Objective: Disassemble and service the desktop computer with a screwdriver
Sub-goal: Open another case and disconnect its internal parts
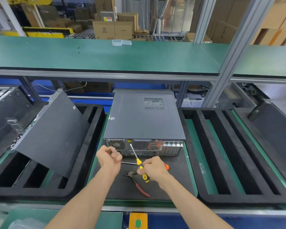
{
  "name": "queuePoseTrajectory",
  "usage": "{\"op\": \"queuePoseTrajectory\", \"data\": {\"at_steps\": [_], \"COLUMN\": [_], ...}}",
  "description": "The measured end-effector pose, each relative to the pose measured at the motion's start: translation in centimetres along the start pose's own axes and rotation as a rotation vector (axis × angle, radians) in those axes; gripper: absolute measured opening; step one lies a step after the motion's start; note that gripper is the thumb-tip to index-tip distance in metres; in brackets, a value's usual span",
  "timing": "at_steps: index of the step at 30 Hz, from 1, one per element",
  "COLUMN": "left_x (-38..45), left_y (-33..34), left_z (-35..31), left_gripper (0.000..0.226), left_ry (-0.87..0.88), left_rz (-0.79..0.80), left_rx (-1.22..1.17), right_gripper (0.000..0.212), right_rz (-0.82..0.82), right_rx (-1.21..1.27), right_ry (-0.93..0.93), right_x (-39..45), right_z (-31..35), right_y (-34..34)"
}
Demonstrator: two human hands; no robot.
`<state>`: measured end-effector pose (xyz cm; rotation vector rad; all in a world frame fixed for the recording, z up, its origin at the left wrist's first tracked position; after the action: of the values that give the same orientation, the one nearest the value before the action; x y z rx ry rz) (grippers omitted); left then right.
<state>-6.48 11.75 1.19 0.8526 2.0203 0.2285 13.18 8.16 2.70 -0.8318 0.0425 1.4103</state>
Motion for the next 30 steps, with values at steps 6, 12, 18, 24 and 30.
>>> {"op": "queuePoseTrajectory", "data": {"at_steps": [6,12,18,24,30], "left_x": [-1.6,-1.2,-0.4,-1.2,-1.8], "left_y": [3.4,3.3,2.0,3.4,5.3], "left_z": [2.4,3.4,4.5,5.5,6.2], "left_gripper": [0.038,0.046,0.03,0.031,0.046], "left_ry": [-0.167,-0.082,-0.015,-0.008,0.014], "left_rz": [0.298,0.234,0.154,0.159,0.01], "left_rx": [0.287,0.633,0.699,0.64,0.472], "right_gripper": [0.027,0.031,0.024,0.024,0.021], "right_rz": [-0.091,-0.17,-0.174,-0.173,-0.237], "right_rx": [-0.251,-0.592,-0.73,-0.681,0.028], "right_ry": [-0.091,-0.21,-0.263,-0.275,-0.189], "right_x": [1.2,1.7,2.1,2.7,3.4], "right_z": [-1.1,-2.7,-4.6,-5.4,-2.6], "right_y": [-1.6,-2.8,-3.0,-3.4,-5.2]}}
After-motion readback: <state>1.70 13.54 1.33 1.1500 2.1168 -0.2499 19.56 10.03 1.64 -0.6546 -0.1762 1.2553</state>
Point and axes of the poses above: each hand's wrist, its own x-axis towards the middle knuckle, its own y-axis out of the palm, z = x × y, the point moved 8 cm from there along x, towards the middle knuckle, and after that the axes turned 12 degrees about -z, right-handed, at the moved point
